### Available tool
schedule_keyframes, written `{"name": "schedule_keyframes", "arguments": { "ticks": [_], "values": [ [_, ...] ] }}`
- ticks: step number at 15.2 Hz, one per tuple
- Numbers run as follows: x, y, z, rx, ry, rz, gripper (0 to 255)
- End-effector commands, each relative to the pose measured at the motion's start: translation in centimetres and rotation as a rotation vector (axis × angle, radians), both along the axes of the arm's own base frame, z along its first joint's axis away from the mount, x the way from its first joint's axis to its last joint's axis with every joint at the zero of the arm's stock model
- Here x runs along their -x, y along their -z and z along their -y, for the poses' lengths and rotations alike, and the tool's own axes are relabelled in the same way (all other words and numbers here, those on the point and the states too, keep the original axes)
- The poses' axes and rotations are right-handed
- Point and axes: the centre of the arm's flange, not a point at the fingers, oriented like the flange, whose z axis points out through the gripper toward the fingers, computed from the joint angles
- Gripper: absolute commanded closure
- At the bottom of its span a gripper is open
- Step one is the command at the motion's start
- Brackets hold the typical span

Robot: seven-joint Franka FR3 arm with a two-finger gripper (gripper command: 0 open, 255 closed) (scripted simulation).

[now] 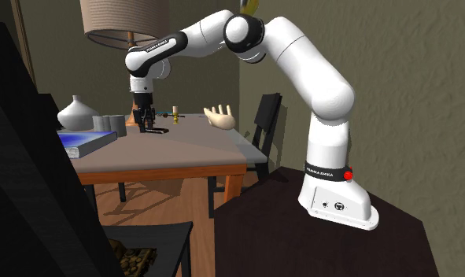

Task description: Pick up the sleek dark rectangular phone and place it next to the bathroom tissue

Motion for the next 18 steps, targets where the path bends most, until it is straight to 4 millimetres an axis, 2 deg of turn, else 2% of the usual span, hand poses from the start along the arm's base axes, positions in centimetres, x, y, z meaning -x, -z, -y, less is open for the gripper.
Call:
{"name": "schedule_keyframes", "arguments": {
  "ticks": [1, 9, 10, 15, 18],
  "values": [
    [-0.2, 1.4, 0.0, 0.0, 0.0, 0.001, 255],
    [-0.2, 1.4, 0.0, 0.0, 0.0, 0.001, 255],
    [-0.1, 1.4, 0.0, 0.0, 0.0, 0.001, 0],
    [-0.1, 1.4, 0.0, 0.0, 0.0, 0.001, 0],
    [-0.2, -2.5, 0.0, 0.0, 0.0, 0.001, 0]
  ]
}}
